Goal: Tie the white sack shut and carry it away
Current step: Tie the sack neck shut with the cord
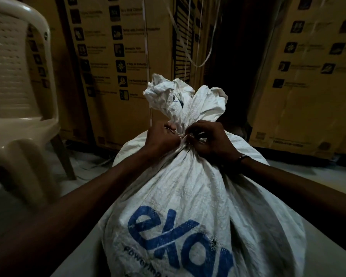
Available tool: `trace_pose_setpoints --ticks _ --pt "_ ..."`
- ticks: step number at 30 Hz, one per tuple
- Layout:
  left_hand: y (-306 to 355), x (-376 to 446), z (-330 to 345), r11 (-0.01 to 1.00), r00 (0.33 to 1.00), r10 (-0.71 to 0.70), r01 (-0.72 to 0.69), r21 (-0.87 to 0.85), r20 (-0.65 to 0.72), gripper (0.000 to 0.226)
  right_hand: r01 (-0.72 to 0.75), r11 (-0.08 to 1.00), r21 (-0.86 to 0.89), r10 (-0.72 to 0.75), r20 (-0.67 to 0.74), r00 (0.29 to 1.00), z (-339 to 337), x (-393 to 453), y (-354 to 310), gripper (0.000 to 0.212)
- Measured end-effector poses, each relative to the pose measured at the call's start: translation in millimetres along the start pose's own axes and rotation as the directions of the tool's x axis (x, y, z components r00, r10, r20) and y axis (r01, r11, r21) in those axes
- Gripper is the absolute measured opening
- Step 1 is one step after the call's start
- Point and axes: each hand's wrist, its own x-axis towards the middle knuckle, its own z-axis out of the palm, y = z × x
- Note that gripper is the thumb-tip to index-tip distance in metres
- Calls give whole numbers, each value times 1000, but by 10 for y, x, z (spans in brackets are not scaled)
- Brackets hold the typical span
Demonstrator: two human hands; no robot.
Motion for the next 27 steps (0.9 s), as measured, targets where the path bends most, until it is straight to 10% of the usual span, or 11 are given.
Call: trace_pose_setpoints --ticks 9,20,27 --pt "28 34 -223 998 942 19 3 -63 336 20 -15 1000 9 15 15 1000 -10 7 -65 18" --pt "14 -24 -213 995 962 102 -102 -11 254 22 -15 999 50 15 -14 1000 -22 -49 -32 14" --pt "-26 -128 -121 836 859 495 -512 199 129 12 -29 997 76 29 4 1000 -34 -57 -13 11"
